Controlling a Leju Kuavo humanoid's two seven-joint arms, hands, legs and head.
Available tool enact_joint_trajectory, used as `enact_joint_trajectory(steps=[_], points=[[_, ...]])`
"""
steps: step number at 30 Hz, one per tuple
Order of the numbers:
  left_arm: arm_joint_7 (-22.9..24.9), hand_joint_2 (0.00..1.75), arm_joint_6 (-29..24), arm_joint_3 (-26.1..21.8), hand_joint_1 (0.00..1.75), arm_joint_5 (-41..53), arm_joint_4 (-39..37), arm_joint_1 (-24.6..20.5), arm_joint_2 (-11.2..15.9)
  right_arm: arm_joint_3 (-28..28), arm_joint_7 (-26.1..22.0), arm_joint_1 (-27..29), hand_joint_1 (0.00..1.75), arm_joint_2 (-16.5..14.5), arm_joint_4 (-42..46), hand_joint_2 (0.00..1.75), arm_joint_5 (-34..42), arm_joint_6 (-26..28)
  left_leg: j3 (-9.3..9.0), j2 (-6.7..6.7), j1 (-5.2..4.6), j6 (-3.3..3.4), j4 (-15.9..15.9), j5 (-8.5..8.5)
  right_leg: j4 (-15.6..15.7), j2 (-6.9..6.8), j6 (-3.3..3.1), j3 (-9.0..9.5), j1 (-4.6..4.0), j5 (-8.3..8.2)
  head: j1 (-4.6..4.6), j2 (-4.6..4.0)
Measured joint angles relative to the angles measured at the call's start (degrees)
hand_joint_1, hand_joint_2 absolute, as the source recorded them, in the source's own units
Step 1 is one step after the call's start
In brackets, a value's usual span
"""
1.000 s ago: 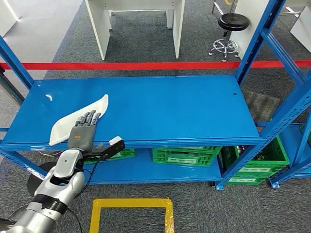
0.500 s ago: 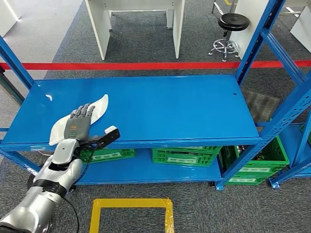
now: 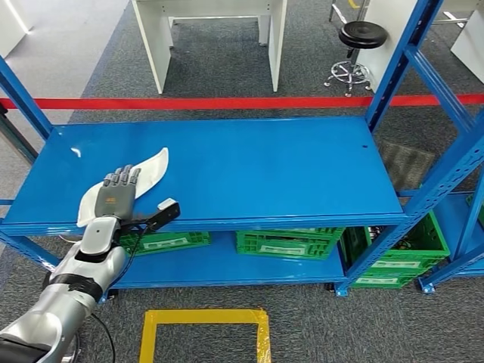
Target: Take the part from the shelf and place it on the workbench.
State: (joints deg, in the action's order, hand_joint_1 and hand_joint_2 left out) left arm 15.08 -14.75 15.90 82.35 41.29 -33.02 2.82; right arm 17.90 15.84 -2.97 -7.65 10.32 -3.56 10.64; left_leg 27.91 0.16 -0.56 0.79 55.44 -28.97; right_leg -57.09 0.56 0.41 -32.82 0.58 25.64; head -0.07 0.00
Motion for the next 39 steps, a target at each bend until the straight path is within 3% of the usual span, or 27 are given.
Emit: enact_joint_trajectory(steps=[3,4,7,8,33,36,39], points=[[1.99,1.75,-0.02,-0.09,0.00,2.17,-2.05,-1.05,0.37,0.00,0.09,0.00,0.00,0.00,0.00,0.00,-0.16,-0.02,0.01,0.00,0.00,-0.03,0.00,0.03,0.00,-0.01,0.01,0.01,0.00,-0.01,0.00,0.00],[2.37,1.75,-0.27,-0.19,0.20,2.60,-2.56,-1.26,0.49,0.00,0.13,0.00,0.00,0.00,0.00,0.00,-0.23,-0.02,0.01,-0.01,0.00,-0.04,0.00,0.05,0.00,-0.02,0.01,0.01,0.00,-0.02,-0.01,0.00],[3.72,1.75,-1.49,-0.46,1.51,3.91,-3.56,-1.53,0.70,0.00,0.22,0.00,0.00,0.00,0.00,0.00,-0.38,-0.02,0.01,-0.01,0.01,-0.07,0.00,0.09,-0.02,-0.02,0.00,0.00,0.00,-0.03,-0.02,0.00],[4.12,1.75,-1.72,-0.55,1.75,4.36,-3.76,-1.51,0.74,0.00,0.22,0.00,0.00,0.00,0.00,0.00,-0.39,-0.01,0.00,-0.01,0.01,-0.07,0.00,0.09,-0.02,-0.01,-0.01,-0.01,-0.01,-0.03,-0.01,0.00],[0.38,1.75,1.87,-1.52,1.75,5.45,-1.30,0.75,0.09,0.00,0.15,0.03,0.00,0.00,0.00,0.00,0.11,0.46,-0.01,-0.01,0.00,-0.05,0.00,0.17,-0.03,-0.05,-0.01,-0.09,0.00,-0.09,-0.01,0.00],[-2.82,1.75,2.04,-1.64,1.75,1.90,0.31,1.37,-0.21,-0.01,0.08,0.05,0.00,0.00,0.00,0.00,0.23,0.69,-0.01,-0.02,-0.01,-0.05,0.00,0.17,-0.03,-0.08,-0.01,-0.09,0.00,-0.08,-0.02,0.00],[-11.01,1.75,3.86,-2.65,1.75,-9.21,3.76,2.73,-1.05,-0.15,-0.14,0.06,0.00,0.00,0.00,0.00,0.52,1.09,0.01,-0.06,-0.01,-0.04,0.00,0.18,-0.03,-0.16,-0.01,-0.07,0.00,-0.08,-0.01,0.00]])
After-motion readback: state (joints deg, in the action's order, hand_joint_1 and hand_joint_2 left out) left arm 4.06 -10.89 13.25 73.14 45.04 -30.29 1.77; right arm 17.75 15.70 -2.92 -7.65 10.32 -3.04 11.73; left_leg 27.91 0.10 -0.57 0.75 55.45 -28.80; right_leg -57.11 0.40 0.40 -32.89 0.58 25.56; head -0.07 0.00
